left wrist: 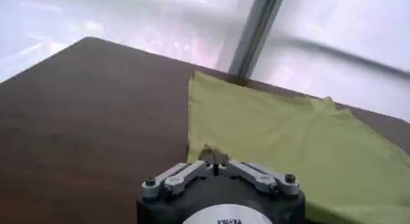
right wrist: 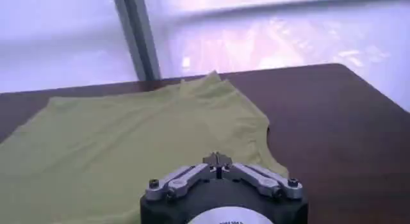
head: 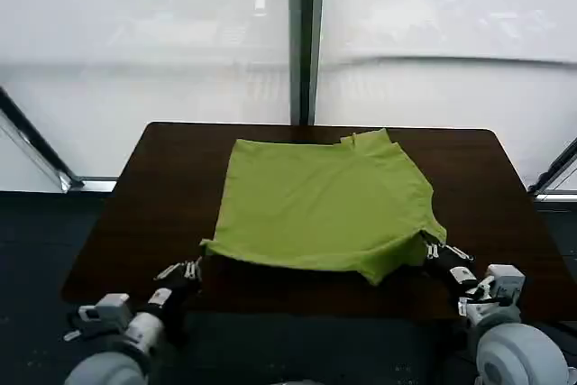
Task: Fold and organize the clothes.
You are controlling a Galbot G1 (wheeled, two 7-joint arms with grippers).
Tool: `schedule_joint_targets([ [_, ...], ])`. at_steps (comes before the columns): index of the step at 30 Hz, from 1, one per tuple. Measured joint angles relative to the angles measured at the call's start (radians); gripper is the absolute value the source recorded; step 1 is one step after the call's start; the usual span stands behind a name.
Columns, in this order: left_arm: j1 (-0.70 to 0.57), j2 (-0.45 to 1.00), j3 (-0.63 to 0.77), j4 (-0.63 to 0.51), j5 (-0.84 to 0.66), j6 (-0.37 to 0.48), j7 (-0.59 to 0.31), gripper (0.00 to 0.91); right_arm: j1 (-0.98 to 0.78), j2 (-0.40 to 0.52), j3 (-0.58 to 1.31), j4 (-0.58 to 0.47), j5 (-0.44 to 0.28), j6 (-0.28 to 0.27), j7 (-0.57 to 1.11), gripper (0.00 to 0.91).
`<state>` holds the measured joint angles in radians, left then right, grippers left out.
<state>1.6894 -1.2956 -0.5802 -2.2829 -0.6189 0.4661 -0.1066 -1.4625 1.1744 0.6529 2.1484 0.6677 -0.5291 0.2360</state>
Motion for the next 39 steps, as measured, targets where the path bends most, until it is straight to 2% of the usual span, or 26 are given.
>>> schedule_joint_targets([
  [9, -0.138, -0.011, 0.026, 0.088, -0.002, 0.001, 0.002, 0.000, 0.131, 0.014, -0.044, -0.137, -0.035, 0.043, -0.021, 0.000],
  [20, -0.228, -0.033, 0.061, 0.180, 0.033, -0.016, 0.018, 0.000, 0.210, 0.048, -0.090, -0.262, -0.099, 0.078, -0.033, 0.000],
  [35, -0.320, -0.005, 0.086, 0.289, 0.037, -0.026, 0.029, 0.000, 0.231, 0.065, -0.094, -0.318, -0.101, 0.103, -0.045, 0.000],
  [36, -0.327, -0.002, 0.090, 0.296, 0.037, -0.026, 0.029, 0.878, 0.230, 0.065, -0.092, -0.318, -0.101, 0.103, -0.046, 0.341],
  [37, -0.336, 0.002, 0.096, 0.304, 0.037, -0.026, 0.029, 0.878, 0.228, 0.065, -0.090, -0.317, -0.100, 0.103, -0.048, 0.878],
  [39, -0.350, 0.008, 0.103, 0.316, 0.037, -0.025, 0.026, 0.878, 0.219, 0.058, -0.084, -0.309, -0.099, 0.103, -0.066, 0.878],
])
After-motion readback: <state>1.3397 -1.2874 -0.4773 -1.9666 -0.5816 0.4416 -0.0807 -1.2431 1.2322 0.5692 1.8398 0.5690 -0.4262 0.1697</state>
